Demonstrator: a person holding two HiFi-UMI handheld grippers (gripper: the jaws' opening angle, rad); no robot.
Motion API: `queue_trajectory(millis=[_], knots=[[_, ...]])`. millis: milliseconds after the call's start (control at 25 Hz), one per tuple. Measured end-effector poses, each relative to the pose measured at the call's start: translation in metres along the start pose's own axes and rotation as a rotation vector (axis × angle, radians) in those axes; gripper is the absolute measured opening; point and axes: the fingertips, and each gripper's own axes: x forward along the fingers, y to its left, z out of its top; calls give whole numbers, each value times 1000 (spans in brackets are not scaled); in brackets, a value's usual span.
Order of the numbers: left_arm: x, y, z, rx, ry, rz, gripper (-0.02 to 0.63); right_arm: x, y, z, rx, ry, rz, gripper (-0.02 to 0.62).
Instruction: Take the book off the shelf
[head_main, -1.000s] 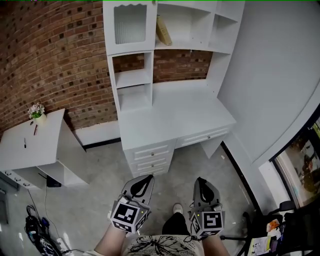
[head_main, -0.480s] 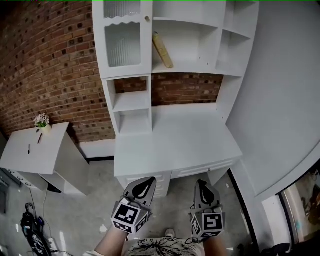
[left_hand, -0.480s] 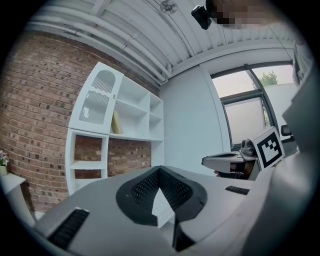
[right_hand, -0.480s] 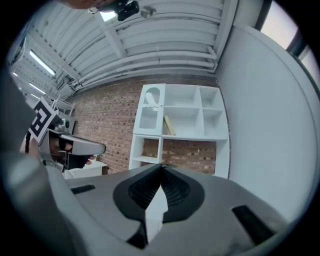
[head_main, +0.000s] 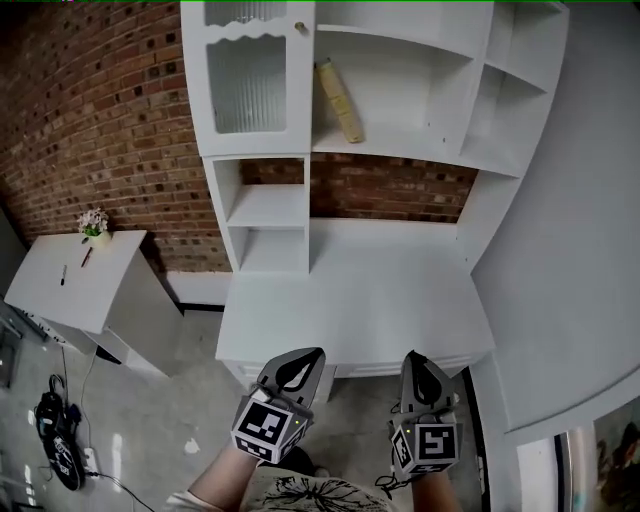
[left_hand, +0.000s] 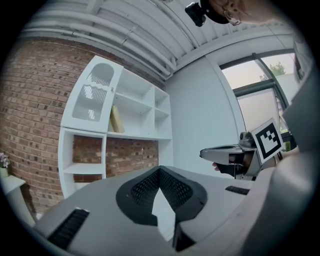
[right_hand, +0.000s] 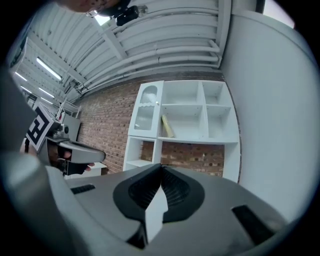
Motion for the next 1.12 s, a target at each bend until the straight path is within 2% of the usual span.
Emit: queue_trajectory(millis=[200,400,600,840,1120], knots=[[34,27,-6,-7,-1,-2,14,48,-12,-9,22,9,7,2],[90,74,-3,-39,-30,-1,14,109,-28,-11,4,14,-11,2],[146,123,9,-15,-56,-34,13,183,-41,-4,-11,15,-40,2],[176,194,39,2,-126,4,12,259,-35,14,-4,-15,-43,2],[193,246,65,72,-154,91,12,332,-14,45,-30,-63,40,2]])
